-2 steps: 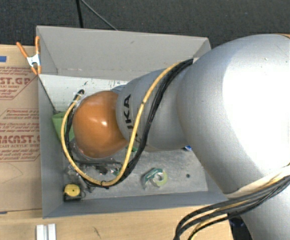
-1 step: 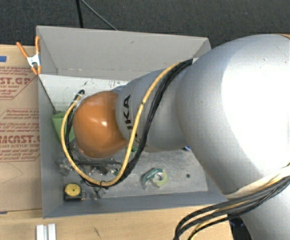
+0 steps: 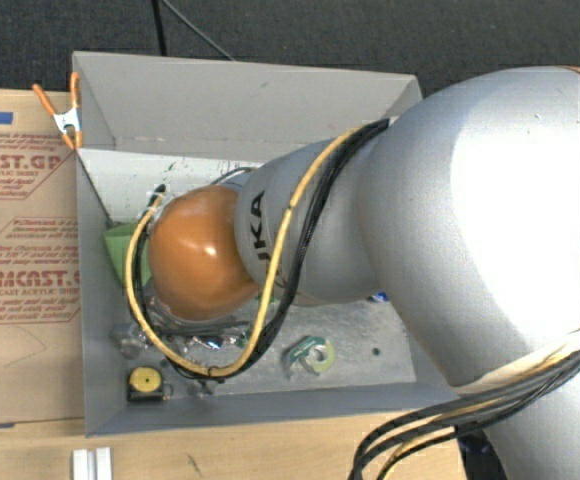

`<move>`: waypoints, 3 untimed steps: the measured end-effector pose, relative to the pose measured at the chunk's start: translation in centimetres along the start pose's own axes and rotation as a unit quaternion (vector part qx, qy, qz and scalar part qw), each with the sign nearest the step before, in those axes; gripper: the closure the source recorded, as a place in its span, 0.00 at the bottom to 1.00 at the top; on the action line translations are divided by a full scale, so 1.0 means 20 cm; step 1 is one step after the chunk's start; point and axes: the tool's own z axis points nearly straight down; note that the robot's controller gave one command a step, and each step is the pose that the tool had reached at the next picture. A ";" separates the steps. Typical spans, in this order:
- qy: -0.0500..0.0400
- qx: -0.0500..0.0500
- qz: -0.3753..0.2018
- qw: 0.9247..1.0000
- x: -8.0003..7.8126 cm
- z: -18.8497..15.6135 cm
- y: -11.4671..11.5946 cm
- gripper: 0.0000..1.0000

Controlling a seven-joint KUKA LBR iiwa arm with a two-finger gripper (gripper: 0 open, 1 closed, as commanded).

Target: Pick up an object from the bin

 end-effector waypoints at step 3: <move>-0.006 0.001 -0.052 0.999 0.03 -0.65 0.00 1.00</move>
Offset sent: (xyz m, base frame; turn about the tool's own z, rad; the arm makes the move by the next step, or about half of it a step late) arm -0.0103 -0.0029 0.0006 -0.1142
